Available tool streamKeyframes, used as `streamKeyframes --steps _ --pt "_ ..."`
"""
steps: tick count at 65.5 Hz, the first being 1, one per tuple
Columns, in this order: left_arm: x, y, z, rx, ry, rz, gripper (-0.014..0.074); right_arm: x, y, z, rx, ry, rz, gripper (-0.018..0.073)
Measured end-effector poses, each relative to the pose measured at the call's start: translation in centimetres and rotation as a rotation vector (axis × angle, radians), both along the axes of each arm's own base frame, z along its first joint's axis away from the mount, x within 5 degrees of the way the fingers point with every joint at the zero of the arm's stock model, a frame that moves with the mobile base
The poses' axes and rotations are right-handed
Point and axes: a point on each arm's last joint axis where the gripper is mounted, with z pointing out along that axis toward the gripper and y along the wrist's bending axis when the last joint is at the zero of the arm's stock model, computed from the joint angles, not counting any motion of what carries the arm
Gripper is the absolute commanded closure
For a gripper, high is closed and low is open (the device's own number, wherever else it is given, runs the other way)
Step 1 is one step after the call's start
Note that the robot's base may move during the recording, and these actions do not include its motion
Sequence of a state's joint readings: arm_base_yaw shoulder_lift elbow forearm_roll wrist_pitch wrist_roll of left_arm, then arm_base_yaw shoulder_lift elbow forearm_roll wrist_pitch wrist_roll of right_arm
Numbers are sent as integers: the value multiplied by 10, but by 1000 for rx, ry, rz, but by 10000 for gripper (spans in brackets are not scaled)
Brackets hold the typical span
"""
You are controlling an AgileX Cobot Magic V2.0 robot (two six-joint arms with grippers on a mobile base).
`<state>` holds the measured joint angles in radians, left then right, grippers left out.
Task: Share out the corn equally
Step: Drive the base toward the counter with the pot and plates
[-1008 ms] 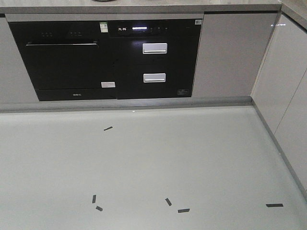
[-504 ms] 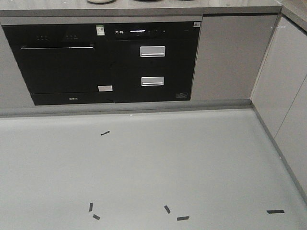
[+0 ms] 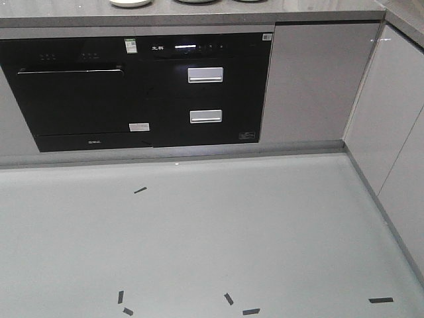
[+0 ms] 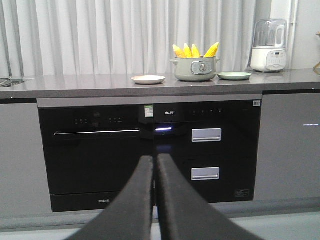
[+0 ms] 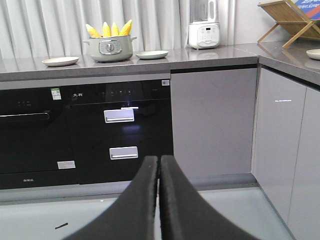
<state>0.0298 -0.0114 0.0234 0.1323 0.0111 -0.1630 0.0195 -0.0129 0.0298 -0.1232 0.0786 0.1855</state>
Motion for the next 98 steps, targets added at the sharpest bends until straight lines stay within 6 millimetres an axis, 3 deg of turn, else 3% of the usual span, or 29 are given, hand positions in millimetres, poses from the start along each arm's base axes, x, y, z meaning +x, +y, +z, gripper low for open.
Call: streamKeyframes --steps 98 --pt "0 0 0 0 0 0 603 0 0 0 0 0 0 565"
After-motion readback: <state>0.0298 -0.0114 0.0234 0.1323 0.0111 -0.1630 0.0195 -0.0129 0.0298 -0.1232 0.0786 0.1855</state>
